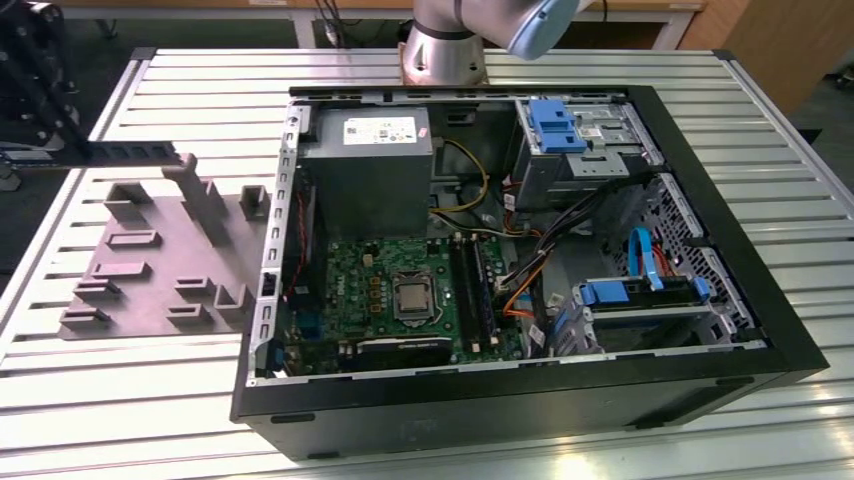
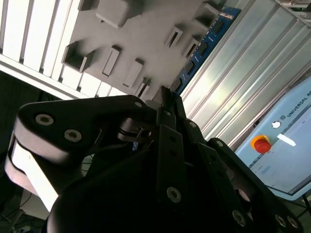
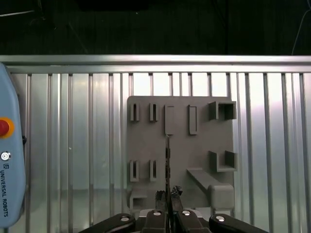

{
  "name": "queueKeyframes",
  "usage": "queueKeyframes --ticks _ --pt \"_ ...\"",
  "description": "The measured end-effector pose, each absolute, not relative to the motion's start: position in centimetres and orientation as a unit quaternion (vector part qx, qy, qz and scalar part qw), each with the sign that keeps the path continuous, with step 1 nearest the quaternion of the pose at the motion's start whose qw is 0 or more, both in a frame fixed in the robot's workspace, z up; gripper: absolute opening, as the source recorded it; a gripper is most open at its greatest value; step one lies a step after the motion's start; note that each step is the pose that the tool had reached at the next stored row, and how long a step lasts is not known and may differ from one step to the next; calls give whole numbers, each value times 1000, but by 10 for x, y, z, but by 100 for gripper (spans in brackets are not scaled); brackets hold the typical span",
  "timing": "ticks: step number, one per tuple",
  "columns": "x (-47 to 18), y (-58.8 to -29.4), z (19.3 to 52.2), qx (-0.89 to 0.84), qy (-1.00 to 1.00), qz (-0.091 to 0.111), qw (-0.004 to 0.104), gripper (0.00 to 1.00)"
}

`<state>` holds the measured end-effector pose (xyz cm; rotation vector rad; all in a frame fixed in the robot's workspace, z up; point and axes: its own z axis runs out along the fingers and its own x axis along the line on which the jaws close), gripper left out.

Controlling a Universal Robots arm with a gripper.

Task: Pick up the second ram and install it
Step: 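Pick up the second ram and move it above second insertion slot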

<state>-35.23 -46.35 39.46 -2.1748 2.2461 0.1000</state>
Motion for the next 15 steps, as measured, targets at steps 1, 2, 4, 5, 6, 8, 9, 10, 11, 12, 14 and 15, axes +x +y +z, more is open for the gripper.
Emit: queueKeyframes --ticks 1,2,4,5,6,8,9,10,11,12,14,15 --pt "-348 -463 395 -695 718 32 7 14" --pt "-344 -463 395 -695 718 32 7 14" --pt "-337 -463 395 -695 718 32 7 14" --pt "-333 -463 395 -695 718 32 7 14" --pt "-329 -463 395 -695 718 32 7 14" --pt "-321 -463 395 -695 718 32 7 14" --pt "-317 -463 395 -695 718 32 7 14" --pt "-313 -463 395 -695 718 32 7 14" --pt "-309 -463 395 -695 718 32 7 14" --pt "-305 -463 395 -695 718 32 7 14" --pt "-296 -463 395 -695 718 32 7 14" --pt "-292 -463 395 -695 718 32 7 14"
